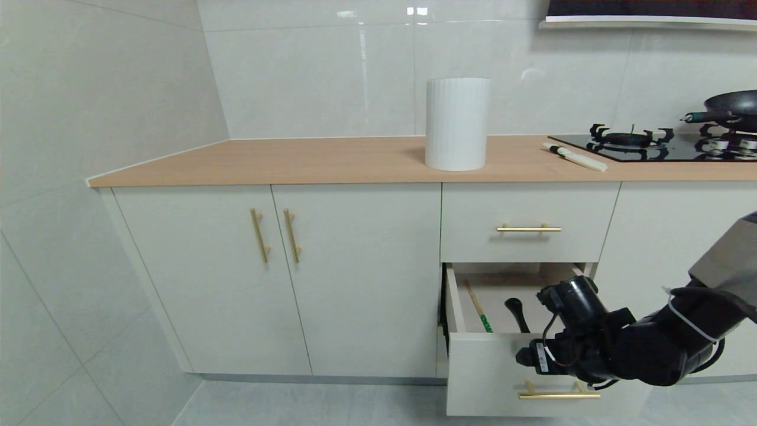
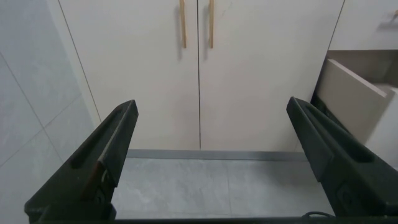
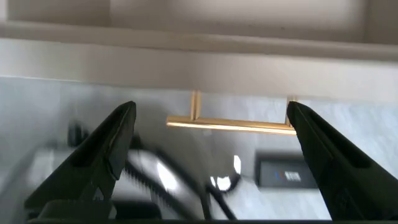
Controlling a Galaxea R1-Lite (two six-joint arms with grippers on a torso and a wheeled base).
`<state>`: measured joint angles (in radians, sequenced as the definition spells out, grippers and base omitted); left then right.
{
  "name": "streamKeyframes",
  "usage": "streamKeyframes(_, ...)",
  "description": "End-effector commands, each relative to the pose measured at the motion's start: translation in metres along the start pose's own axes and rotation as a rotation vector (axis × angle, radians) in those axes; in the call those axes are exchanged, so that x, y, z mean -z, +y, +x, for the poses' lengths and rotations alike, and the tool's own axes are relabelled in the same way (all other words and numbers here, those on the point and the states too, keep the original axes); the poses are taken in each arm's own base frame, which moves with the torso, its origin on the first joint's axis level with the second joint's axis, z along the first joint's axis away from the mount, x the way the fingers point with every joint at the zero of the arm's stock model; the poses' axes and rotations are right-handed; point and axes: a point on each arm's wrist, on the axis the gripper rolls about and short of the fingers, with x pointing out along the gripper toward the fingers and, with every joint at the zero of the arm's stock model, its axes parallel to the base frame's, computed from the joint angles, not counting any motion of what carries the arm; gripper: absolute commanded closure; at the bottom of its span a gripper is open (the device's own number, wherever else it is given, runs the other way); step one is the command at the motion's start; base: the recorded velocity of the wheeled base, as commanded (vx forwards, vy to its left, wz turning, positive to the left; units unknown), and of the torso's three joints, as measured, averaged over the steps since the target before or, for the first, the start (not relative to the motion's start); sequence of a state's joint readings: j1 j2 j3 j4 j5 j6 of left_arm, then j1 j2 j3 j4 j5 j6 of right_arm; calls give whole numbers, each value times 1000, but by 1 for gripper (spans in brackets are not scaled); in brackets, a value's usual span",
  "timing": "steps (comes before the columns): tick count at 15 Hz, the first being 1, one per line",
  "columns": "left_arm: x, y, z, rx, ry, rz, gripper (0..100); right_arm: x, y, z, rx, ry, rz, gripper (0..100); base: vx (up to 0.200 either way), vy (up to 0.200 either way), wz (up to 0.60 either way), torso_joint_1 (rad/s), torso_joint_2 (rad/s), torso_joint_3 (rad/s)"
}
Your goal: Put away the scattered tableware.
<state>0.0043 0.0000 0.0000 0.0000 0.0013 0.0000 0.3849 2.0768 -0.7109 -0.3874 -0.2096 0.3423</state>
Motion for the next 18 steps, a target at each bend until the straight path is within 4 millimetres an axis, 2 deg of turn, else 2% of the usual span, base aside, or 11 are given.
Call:
streamKeyframes(1, 0, 0, 0, -1, 0, 0, 0, 3, -11, 29, 35, 9, 51, 0, 0, 0, 0, 0, 0, 0)
streamKeyframes(4, 0, 0, 0, -1, 0, 0, 0, -8, -25, 56, 69, -107, 119, 0, 0, 0, 0, 0, 0, 0)
streamKeyframes(7, 0, 0, 0, -1, 0, 0, 0, -21, -31, 73, 72, -171, 153, 0, 0, 0, 0, 0, 0, 0)
streamKeyframes(14, 0, 0, 0, -1, 0, 0, 0, -51, -41, 88, 80, -256, 205, 0, 0, 0, 0, 0, 0, 0)
streamKeyframes(18, 0, 0, 0, -1, 0, 0, 0, -77, -36, 95, 67, -277, 200, 0, 0, 0, 0, 0, 0, 0)
